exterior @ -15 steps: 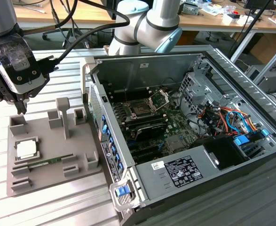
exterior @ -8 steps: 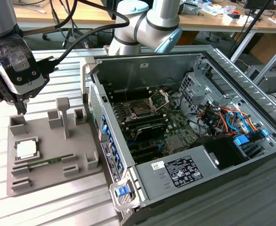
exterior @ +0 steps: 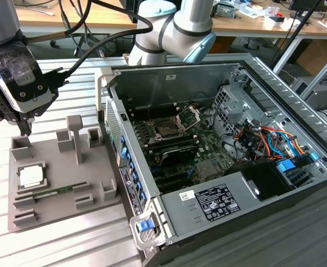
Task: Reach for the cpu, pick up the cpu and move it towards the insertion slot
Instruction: 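Reach for the cpu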
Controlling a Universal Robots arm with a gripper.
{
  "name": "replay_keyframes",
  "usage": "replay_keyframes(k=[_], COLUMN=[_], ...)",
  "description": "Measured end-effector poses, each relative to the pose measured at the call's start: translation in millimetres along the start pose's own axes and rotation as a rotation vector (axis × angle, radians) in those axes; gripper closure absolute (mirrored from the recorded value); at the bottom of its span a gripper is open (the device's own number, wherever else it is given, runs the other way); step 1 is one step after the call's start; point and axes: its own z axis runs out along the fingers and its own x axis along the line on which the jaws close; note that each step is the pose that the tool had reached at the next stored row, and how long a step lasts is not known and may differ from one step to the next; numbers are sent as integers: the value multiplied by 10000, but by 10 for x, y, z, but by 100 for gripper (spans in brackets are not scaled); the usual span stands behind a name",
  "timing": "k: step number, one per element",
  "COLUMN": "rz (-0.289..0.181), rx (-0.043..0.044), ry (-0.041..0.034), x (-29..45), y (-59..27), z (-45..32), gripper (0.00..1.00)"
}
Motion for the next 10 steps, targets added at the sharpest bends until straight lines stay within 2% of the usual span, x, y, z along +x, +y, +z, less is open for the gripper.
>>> replay_keyframes(k=[10], rz=[0], rx=[0], ry=[-3], x=[8], y=[-1], z=[27], gripper=[89])
